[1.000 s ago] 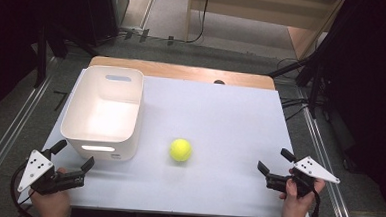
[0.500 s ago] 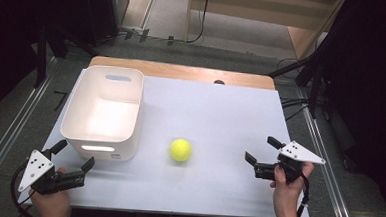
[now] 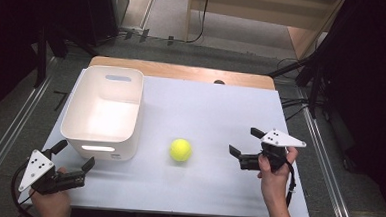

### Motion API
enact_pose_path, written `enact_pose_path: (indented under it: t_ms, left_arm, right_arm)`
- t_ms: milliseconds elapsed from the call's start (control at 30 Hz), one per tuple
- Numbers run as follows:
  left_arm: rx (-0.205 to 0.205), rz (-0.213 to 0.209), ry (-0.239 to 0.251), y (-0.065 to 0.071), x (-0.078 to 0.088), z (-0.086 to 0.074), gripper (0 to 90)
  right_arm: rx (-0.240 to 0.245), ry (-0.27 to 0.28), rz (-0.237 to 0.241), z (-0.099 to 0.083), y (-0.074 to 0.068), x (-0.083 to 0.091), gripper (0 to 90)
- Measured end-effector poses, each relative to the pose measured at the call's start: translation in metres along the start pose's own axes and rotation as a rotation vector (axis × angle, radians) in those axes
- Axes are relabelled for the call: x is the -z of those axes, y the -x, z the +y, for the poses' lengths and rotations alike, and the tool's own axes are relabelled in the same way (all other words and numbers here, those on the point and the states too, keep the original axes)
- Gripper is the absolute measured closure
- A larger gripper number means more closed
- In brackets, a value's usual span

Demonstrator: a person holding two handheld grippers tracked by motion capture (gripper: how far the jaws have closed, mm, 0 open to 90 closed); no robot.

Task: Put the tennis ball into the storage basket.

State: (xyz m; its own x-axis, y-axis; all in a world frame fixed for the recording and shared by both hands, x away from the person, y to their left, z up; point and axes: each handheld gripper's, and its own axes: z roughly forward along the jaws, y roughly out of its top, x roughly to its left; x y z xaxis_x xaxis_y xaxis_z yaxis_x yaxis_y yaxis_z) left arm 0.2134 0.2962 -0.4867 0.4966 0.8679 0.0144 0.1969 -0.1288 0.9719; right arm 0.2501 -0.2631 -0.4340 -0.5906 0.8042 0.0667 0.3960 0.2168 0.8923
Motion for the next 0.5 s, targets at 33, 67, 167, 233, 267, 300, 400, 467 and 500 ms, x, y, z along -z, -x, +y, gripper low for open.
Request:
enact_pose_path:
  t_ms: [33, 67, 167, 233, 267, 300, 400, 467, 500]
  left_arm:
    - [0.0, 0.0, 0.002, 0.0, 0.0, 0.0, 0.0]
    - [0.0, 0.0, 0.002, 0.0, 0.0, 0.0, 0.0]
    - [-0.003, -0.001, 0.0, 0.0, 0.0, 0.0, 0.0]
    - [-0.002, -0.002, 0.001, 0.0, 0.0, 0.0, 0.0]
    - [-0.002, -0.001, -0.001, 0.0, 0.0, 0.0, 0.0]
    - [-0.002, -0.001, 0.0, 0.0, 0.0, 0.0, 0.0]
    - [-0.004, -0.002, -0.001, 0.0, -0.001, 0.0, 0.0]
    - [-0.007, -0.003, -0.003, 0.0, -0.001, 0.0, 0.0]
    - [-0.007, -0.003, -0.003, 0.0, -0.001, 0.0, 0.0]
  right_arm:
    - [0.003, -0.008, 0.004, 0.001, -0.001, -0.003, 1.0]
    - [0.007, -0.012, 0.008, 0.002, -0.002, -0.004, 1.0]
    - [0.016, -0.025, 0.022, 0.005, -0.006, -0.01, 1.0]
    - [0.027, -0.03, 0.029, 0.008, -0.008, -0.014, 1.0]
    - [0.028, -0.037, 0.033, 0.009, -0.009, -0.015, 1.0]
    - [0.032, -0.039, 0.035, 0.01, -0.01, -0.017, 1.0]
    - [0.044, -0.044, 0.033, 0.014, -0.011, -0.021, 1.0]
    - [0.056, -0.051, 0.038, 0.016, -0.012, -0.025, 1.0]
    - [0.056, -0.051, 0.038, 0.016, -0.012, -0.025, 1.0]
